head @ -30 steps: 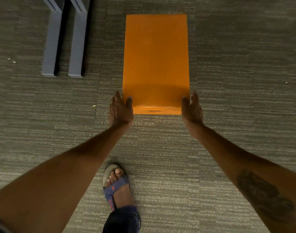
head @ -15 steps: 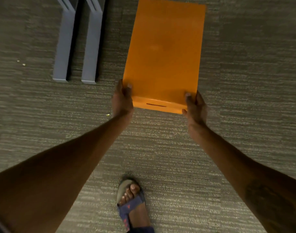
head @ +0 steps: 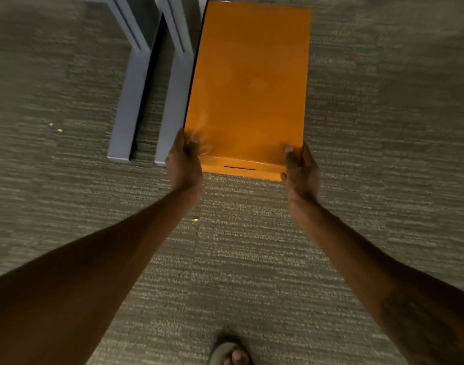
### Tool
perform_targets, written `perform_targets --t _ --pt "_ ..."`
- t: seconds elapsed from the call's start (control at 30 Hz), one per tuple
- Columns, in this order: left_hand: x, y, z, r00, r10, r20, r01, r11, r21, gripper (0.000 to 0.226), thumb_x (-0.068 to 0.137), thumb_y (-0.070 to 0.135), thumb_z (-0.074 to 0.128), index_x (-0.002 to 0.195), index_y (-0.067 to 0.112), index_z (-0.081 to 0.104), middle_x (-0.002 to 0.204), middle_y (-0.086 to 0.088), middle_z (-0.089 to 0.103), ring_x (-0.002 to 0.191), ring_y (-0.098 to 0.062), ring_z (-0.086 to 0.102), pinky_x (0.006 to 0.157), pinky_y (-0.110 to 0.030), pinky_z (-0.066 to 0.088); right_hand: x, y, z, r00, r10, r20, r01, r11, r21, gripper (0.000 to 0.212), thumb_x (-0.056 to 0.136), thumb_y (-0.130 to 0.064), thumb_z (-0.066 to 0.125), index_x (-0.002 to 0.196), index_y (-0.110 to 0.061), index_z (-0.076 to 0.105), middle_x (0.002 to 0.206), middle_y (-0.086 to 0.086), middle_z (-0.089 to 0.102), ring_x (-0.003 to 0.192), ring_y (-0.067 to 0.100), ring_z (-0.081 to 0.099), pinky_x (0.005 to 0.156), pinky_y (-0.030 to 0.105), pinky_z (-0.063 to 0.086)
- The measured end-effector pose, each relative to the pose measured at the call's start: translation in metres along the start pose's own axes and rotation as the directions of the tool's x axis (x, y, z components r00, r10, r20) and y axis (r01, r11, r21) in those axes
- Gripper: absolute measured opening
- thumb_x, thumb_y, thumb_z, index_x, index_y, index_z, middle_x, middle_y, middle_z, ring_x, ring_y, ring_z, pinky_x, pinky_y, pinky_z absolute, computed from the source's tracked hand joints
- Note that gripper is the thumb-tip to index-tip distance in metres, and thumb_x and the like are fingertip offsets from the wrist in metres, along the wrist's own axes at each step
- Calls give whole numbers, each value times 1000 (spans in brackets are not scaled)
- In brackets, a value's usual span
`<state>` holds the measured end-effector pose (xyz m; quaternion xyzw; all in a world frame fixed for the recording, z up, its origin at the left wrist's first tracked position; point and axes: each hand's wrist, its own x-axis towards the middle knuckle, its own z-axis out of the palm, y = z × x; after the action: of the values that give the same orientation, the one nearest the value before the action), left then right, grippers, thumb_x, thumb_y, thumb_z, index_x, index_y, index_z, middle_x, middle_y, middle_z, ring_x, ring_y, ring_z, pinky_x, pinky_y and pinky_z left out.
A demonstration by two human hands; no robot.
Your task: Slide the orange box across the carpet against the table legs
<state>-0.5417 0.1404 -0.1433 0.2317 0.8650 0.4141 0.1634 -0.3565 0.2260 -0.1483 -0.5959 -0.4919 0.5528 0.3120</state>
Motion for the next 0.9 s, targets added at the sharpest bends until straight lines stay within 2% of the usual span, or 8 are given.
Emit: perform_targets --t 0.1,0.2,0.33,0.4,0.53,0.63,0.77,0.9 --pt "12 -3 -3 1000 8 -4 -8 1000 -14 29 104 29 44 118 10 61 105 3 69 89 -8 59 74 -24 45 6 -5 12 1000 1 -15 -1 1000 -23 29 99 -43 54 127 -36 60 112 -17 64 112 18 61 98 55 51" --pt "20 -1 -6 1000 7 -20 -7 1000 20 29 104 30 44 121 12 60 103 8 66 89 -7 58 71 -25 43 14 -9 20 1000 2 -28 -3 999 -48 30 99 -42 53 127 -32 61 109 -13 65 108 21 62 96 55 51" --pt "30 0 -7 1000 5 -17 -5 999 50 32 104 31 43 125 11 58 108 -2 69 88 -15 61 71 -29 42 22 -12 29 999 10 -35 -12 998 -55 30 99 -40 53 125 -27 62 106 -9 65 100 19 61 93 55 51" --pt "34 1 -8 1000 -2 -19 2 999 48 34 104 31 42 127 11 58 108 1 68 93 -14 60 74 -28 41 24 -13 33 999 12 -40 -15 997 -77 29 100 -41 52 124 -29 62 105 -9 65 98 20 62 90 54 52" --pt "38 -3 -11 1000 -5 16 3 997 72 35 105 35 39 127 13 56 110 -5 70 98 -28 68 81 -41 55 25 -11 36 999 -43 -27 40 991 -128 29 101 -41 49 125 -27 60 102 -5 67 87 16 60 78 43 53" --pt "36 -4 -12 1000 4 29 -7 996 93 35 106 36 36 127 14 54 106 0 67 94 -28 67 83 -45 56 26 -10 36 995 -92 -27 84 974 -208 33 102 -41 47 129 -25 57 104 -8 67 83 9 60 67 23 44" --pt "34 -3 -11 999 -24 39 18 987 157 51 106 40 33 151 16 37 134 -12 62 115 -31 60 87 -41 46 27 -11 36 995 -100 -8 94 955 -282 38 102 -43 46 135 -24 54 109 -13 63 85 4 56 67 19 38" --pt "31 -1 -13 995 -35 88 19 984 175 57 106 40 30 158 19 20 151 -11 46 132 -33 50 101 -47 44 26 -15 33 993 -112 27 114 932 -344 40 103 -44 43 136 -23 52 104 -15 58 74 -8 49 58 8 29"
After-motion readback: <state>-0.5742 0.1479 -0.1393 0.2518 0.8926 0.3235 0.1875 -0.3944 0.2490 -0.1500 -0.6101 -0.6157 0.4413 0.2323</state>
